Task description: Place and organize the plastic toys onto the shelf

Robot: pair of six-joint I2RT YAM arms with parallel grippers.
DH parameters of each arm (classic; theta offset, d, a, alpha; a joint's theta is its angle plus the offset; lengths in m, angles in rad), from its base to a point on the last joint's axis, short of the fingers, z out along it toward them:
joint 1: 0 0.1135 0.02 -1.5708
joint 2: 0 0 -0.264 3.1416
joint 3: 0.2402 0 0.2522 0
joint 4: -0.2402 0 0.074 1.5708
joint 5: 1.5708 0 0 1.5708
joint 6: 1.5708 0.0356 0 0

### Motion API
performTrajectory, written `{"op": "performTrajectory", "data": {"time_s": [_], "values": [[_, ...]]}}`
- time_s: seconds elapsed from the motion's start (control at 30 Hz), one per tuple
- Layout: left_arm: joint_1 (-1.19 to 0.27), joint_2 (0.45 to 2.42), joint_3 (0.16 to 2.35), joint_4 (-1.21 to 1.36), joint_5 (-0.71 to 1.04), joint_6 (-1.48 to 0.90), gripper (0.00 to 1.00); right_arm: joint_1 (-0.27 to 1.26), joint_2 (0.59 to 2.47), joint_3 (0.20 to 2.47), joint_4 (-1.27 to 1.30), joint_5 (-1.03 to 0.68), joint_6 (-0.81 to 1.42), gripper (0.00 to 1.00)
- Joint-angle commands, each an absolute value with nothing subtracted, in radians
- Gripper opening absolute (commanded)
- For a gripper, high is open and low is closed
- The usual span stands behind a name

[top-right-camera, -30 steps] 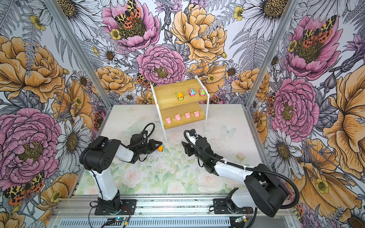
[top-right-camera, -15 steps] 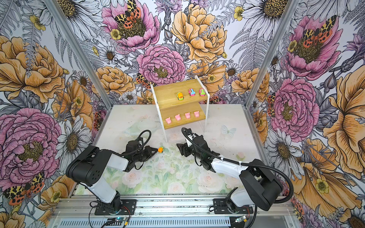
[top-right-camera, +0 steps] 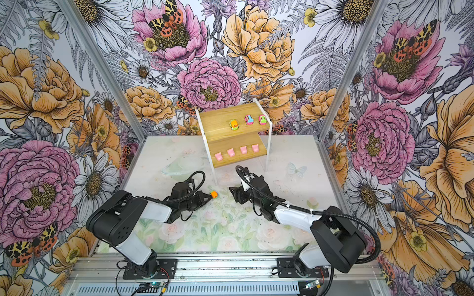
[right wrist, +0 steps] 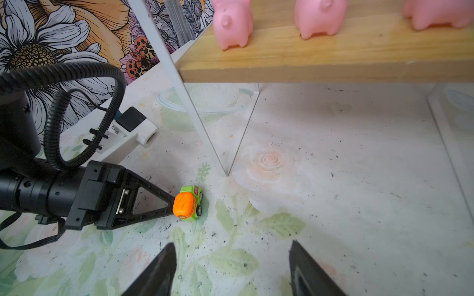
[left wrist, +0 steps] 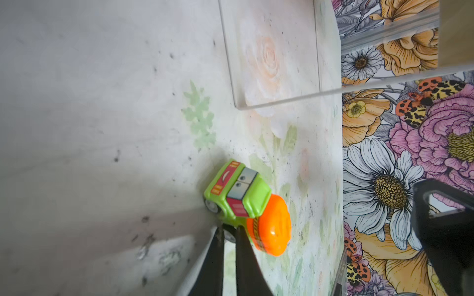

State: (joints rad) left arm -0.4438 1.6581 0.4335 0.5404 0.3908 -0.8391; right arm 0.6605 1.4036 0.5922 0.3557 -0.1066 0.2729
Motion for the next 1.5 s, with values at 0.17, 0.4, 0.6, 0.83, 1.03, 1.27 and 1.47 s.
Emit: {"op": "performTrajectory", "data": {"time_s": [0.17,0.4,0.6,0.83,1.03,1.27,1.47], "values": [[-0.435,1.649,0.417,0.549,0.349,-0.859,0.13,0.664,1.429,0.652,0.25,-0.209,0.186,0.71],[-0.386,1.513,0.387,0.417,0.318,-0.817,0.16,0.665,1.545,0.73,0.199,-0.337,0.091,0.76],[-0.361,1.361,0.391,0.258,0.248,-0.774,0.24,0.706,1.654,0.782,0.261,-0.347,0.111,0.8],[-0.31,1.218,0.38,0.107,0.169,-0.733,0.34,0.76,1.808,0.88,0.311,-0.324,0.115,0.79],[-0.263,1.135,0.342,0.064,0.163,-0.732,0.43,0.759,1.882,0.939,0.32,-0.304,0.106,0.77],[-0.224,1.093,0.328,0.035,0.17,-0.723,0.45,0.758,1.933,0.982,0.303,-0.317,0.103,0.74],[-0.215,1.095,0.324,0.038,0.176,-0.723,0.47,0.757,1.947,0.989,0.301,-0.318,0.103,0.67]]}}
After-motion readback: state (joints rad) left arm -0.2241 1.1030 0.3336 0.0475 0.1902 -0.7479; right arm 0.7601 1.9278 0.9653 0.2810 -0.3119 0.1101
